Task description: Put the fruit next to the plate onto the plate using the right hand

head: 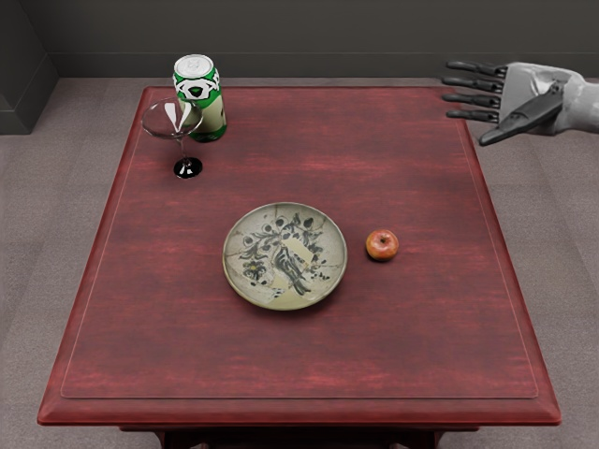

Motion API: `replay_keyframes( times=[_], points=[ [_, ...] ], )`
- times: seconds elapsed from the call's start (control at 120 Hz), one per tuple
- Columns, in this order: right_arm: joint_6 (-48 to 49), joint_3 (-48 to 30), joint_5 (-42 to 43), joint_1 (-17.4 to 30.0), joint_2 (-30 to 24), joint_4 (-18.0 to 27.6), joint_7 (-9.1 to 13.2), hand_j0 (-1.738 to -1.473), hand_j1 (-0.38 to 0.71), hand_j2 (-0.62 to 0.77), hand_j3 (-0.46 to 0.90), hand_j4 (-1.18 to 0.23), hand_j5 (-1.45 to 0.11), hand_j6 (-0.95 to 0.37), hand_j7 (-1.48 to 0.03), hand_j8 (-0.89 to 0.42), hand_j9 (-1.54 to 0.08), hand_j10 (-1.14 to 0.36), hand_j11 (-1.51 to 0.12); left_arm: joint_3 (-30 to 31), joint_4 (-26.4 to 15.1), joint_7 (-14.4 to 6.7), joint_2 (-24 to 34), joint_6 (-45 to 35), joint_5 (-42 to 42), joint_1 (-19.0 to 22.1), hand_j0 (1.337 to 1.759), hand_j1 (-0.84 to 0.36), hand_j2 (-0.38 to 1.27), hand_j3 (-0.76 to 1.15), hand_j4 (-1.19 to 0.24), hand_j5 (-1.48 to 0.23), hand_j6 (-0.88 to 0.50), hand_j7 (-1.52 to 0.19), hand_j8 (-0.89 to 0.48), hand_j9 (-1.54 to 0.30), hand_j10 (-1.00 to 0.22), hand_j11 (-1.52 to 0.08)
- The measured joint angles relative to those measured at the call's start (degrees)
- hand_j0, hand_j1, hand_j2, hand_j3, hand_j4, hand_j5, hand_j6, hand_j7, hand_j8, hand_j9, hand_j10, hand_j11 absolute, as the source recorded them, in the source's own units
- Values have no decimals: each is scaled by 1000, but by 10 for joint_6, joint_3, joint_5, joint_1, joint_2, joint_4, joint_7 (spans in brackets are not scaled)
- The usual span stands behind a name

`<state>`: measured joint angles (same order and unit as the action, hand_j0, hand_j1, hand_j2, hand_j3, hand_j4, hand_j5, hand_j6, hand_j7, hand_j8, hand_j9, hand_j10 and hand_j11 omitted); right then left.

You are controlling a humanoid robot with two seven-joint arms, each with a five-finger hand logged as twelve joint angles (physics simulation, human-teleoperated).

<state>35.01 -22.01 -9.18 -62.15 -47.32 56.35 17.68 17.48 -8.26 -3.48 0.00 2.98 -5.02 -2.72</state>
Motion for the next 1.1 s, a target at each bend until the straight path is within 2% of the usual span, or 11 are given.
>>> replay_keyframes(
  times=[0.175,0.308,0.35,0.417,0.475,0.692,0.833,0.908,1.1],
  points=[
    [0,-5,7,6,-3,0,-4,-1658,-312,-5,0,-30,-40,-29,-41,-29,-40,-30,-41,0,0,0,0,0,0,0,1658,55,49,0,-245,-318,-245,-318,-245,-318,-245,-318],
    [0,-39,164,8,14,-1,-7,-1658,-311,-6,0,-31,-42,-30,-42,-31,-42,-31,-42,0,0,0,0,0,0,0,1658,55,49,0,-245,-318,-245,-318,-245,-318,-245,-318],
    [0,-45,222,8,18,7,-15,-1658,-310,-6,0,-32,-43,-32,-43,-32,-43,-32,-43,0,0,0,0,0,0,0,1658,55,49,0,-245,-318,-245,-318,-245,-318,-245,-318],
    [0,-54,298,8,21,29,-28,-1658,-308,-6,0,-34,-45,-34,-45,-34,-45,-34,-45,0,0,0,0,0,0,0,1658,55,49,0,-245,-318,-245,-318,-245,-318,-245,-318],
    [0,-58,364,9,22,67,-34,-1658,-307,-6,0,-36,-46,-35,-46,-35,-46,-35,-46,0,0,0,0,0,0,0,1658,55,49,0,-245,-318,-245,-318,-245,-318,-245,-318],
    [-3,-57,550,34,31,161,-44,-1658,-303,-7,0,-42,-52,-42,-52,-42,-52,-41,-52,0,0,0,0,0,0,0,1658,55,49,0,-245,-318,-245,-318,-245,-318,-245,-318],
    [-80,-56,644,59,51,210,-46,-1658,-289,-9,0,-53,-66,-55,-66,-54,-66,-53,-66,0,0,0,0,0,0,0,1658,55,49,0,-245,-318,-245,-318,-245,-318,-245,-318],
    [-122,-44,693,64,67,225,-38,-1658,-278,-11,0,-63,-79,-64,-78,-63,-78,-62,-78,0,0,0,0,0,0,0,1658,55,49,0,-245,-318,-245,-318,-245,-318,-245,-318],
    [-167,-19,752,66,94,253,51,-1658,-240,-17,0,-95,-120,-97,-119,-95,-120,-94,-119,0,0,0,0,0,0,0,1658,55,49,0,-245,-318,-245,-318,-245,-318,-245,-318]
  ],
)
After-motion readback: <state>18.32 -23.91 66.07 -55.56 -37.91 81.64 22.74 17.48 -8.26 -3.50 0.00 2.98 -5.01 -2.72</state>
